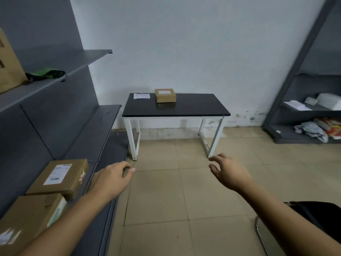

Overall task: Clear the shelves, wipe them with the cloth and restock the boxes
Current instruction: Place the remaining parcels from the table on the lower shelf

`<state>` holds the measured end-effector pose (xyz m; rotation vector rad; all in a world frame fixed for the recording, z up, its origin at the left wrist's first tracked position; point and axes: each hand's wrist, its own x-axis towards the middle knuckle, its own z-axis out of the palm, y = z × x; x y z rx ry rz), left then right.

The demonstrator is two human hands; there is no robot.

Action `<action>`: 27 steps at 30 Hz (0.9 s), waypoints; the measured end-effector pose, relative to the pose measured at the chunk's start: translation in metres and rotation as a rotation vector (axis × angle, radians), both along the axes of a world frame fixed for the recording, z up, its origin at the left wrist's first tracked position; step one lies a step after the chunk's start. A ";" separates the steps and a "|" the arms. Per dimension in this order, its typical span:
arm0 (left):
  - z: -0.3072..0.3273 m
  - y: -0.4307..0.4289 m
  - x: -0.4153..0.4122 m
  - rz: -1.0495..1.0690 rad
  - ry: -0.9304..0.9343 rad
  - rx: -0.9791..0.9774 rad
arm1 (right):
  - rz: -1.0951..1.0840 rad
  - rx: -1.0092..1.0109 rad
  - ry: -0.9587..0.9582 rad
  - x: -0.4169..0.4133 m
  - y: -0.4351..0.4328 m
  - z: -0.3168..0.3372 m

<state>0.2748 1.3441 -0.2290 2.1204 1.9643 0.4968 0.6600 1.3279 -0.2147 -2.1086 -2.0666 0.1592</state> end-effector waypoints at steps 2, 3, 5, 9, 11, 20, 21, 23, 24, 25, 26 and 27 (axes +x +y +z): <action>0.004 0.023 0.005 -0.015 0.038 0.008 | -0.047 0.004 -0.003 0.005 0.011 0.000; 0.005 0.035 0.008 -0.027 0.051 0.014 | -0.065 -0.001 -0.008 0.008 0.016 0.001; 0.005 0.055 0.014 -0.055 0.069 0.013 | -0.091 -0.027 -0.014 0.013 0.027 0.001; 0.001 0.097 0.029 -0.088 0.058 0.005 | -0.138 -0.019 -0.017 0.025 0.061 0.000; 0.001 0.115 0.037 -0.080 0.073 -0.004 | -0.144 -0.035 -0.023 0.029 0.081 -0.002; -0.014 0.224 0.072 -0.058 0.076 -0.038 | -0.085 -0.029 0.002 0.055 0.205 -0.015; -0.015 0.239 0.075 -0.045 0.076 -0.037 | -0.075 -0.025 0.007 0.059 0.222 -0.017; -0.016 0.270 0.084 -0.021 0.079 -0.042 | -0.057 -0.031 0.013 0.068 0.255 -0.018; -0.014 0.285 0.089 -0.023 0.086 -0.038 | -0.045 -0.037 0.008 0.072 0.271 -0.017; -0.012 0.297 0.094 -0.027 0.090 -0.033 | -0.033 -0.040 0.002 0.076 0.285 -0.016; -0.010 0.311 0.102 -0.021 0.086 -0.021 | -0.017 -0.031 -0.002 0.082 0.302 -0.015; -0.008 0.325 0.109 -0.011 0.079 -0.008 | -0.006 -0.021 -0.007 0.088 0.320 -0.012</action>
